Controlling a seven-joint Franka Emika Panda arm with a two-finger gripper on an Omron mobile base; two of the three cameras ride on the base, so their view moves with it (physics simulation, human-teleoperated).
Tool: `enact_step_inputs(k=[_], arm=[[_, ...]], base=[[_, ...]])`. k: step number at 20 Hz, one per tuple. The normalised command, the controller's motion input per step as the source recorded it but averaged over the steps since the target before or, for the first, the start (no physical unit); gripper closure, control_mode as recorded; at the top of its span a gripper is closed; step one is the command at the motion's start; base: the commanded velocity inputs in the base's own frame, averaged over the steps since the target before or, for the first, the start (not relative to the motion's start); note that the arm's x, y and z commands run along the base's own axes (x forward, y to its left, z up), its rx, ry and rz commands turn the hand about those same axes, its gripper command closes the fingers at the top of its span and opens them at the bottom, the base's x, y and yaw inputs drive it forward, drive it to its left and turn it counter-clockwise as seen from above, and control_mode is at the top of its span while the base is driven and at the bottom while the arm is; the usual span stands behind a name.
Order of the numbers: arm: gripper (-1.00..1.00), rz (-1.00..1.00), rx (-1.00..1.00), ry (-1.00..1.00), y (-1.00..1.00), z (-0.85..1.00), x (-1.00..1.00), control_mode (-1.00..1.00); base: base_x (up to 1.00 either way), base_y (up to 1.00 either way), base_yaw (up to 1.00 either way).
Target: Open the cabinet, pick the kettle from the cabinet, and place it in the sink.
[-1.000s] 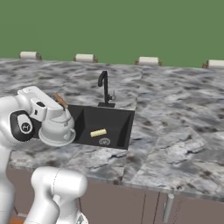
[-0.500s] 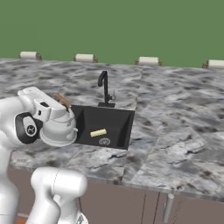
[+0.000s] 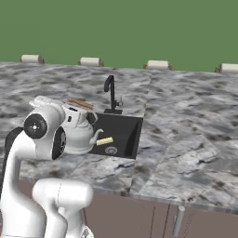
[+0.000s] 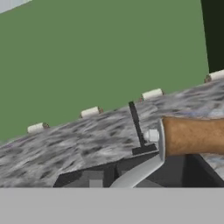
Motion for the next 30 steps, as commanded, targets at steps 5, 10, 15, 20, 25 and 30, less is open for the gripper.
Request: enact_step_inputs(k=[5,10,15,20,25,30], arm=[[1.0,0.52,0.0,0.0,-0.3,0.0,-0.05,-1.0],[1.0,0.56,0.0,0.03,-0.25,-0.03,0.01,-1.0],[1.0,0.48,0.02,0.19,-0.14,-0.13,0.22,-1.0],[1.0,0.37,0.0,0.18,-0.03,-0.1,0.29,-1.0],[1.0,0.27,0.0,-0.03,-0.01,-0.2,0.19,-1.0],[1.0,0.07,0.0,-0.2,0.0,-0.21,0.12,-1.0]], base=[[0.0,0.0,0.0],[0.0,0.0,0.0],[0.0,0.0,0.0],[0.0,0.0,0.0],[0.0,0.0,0.0],[0.0,0.0,0.0]])
